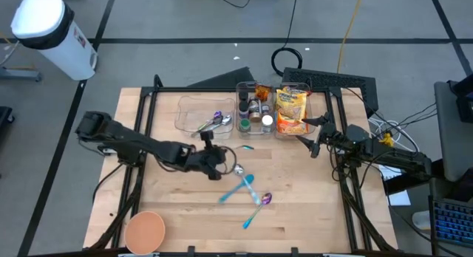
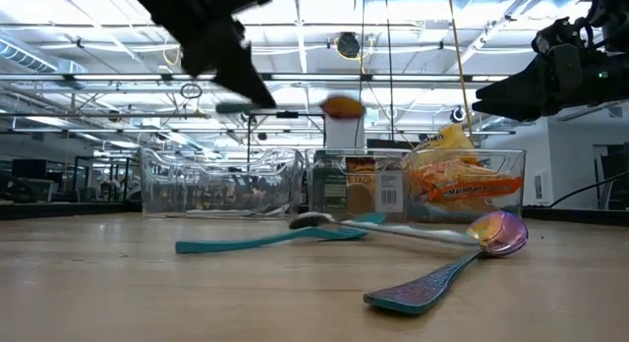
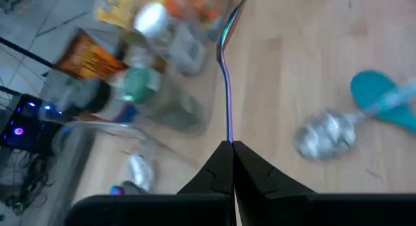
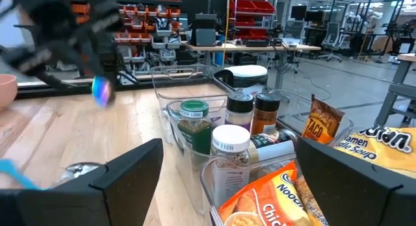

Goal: Pick & Place Food Item
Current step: Put the blue and violet spoon into the left transparent bin

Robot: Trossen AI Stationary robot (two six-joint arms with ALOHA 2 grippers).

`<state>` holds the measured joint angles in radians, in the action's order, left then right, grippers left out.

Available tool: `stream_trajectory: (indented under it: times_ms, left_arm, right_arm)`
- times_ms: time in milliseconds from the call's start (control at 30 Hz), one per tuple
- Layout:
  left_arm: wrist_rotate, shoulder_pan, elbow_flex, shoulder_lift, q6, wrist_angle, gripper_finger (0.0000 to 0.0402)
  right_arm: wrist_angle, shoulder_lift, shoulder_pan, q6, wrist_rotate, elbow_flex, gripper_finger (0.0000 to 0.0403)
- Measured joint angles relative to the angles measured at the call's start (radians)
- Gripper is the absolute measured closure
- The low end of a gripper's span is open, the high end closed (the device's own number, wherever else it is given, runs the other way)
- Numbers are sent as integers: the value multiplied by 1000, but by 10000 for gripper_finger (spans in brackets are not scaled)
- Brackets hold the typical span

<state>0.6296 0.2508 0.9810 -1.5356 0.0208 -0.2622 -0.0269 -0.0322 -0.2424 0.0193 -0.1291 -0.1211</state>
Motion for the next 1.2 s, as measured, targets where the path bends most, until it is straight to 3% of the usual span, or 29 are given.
stream_trajectory:
  times_ms: [133,300,600,867,1200]
  left_arm:
    - [-12,-19,-28,149,18,-24,401]
    - [-143,-100,-113,347,35,11,401]
    - [-363,-417,-382,598,-8,126,401]
    - [-564,-648,-456,546,-88,173,401]
    - [-605,-736,-456,329,-98,269,401]
  right_arm:
    - [-1,0,0,0,0,0,55]
    - [-1,-2,0,0,1,0,55]
    - [-1,-2,0,0,0,0,55]
    - [-1,-2,0,0,0,0,55]
    - [0,-2,0,0,0,0,55]
